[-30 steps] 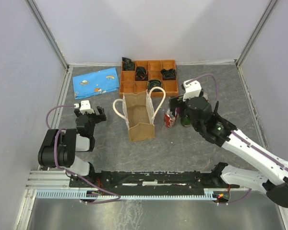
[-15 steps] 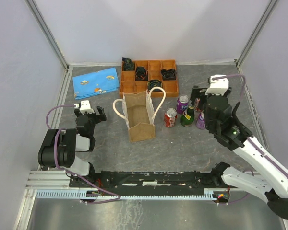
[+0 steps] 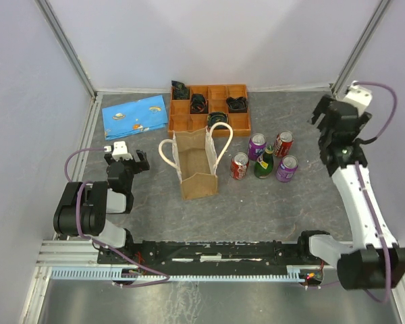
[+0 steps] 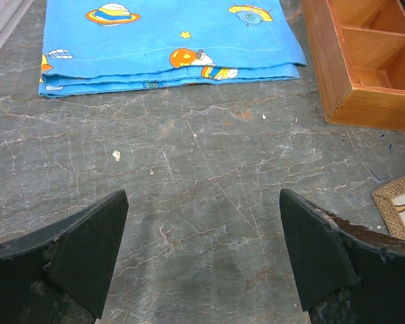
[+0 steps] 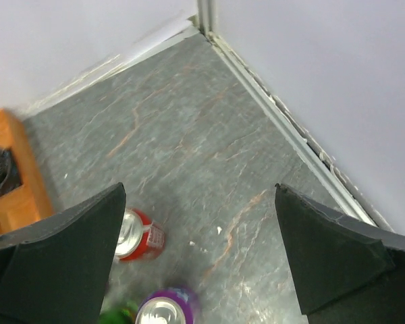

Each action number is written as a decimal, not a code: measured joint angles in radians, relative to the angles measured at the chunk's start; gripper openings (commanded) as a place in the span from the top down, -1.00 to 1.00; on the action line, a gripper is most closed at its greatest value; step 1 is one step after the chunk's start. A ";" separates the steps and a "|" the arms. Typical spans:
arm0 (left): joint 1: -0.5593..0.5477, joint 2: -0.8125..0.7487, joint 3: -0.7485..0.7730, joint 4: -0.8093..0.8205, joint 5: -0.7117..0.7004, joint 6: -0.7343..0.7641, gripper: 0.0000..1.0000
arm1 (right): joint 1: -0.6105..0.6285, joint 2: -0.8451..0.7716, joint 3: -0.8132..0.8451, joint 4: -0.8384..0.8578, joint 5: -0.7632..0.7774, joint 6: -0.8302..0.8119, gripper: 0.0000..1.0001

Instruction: Take the beverage out of the canvas bag

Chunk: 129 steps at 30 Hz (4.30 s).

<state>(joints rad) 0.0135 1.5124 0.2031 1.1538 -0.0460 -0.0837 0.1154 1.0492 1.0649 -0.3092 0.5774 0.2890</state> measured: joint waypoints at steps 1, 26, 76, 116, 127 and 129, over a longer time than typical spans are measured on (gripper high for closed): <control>0.000 0.000 0.000 0.000 0.000 0.000 -0.99 | -0.062 0.033 0.019 -0.001 -0.033 0.018 -0.98; 0.000 0.000 0.000 0.000 0.000 0.000 -0.99 | -0.455 0.327 0.148 -0.066 -0.504 0.063 -0.99; 0.000 0.000 0.000 0.000 0.000 0.000 -0.99 | -0.416 0.315 0.131 -0.043 -0.529 0.065 -0.99; 0.000 0.000 0.000 0.000 0.000 0.000 -0.99 | -0.390 0.315 0.131 -0.043 -0.533 0.061 -0.99; 0.000 0.000 0.000 0.000 0.000 0.000 -0.99 | -0.385 0.315 0.130 -0.043 -0.533 0.054 -0.99; 0.000 0.000 0.000 0.000 0.000 0.000 -0.98 | -0.385 0.315 0.130 -0.043 -0.533 0.054 -0.99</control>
<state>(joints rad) 0.0135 1.5124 0.2031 1.1538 -0.0463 -0.0837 -0.2699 1.3643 1.1954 -0.3519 0.0448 0.3428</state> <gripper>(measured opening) 0.991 0.991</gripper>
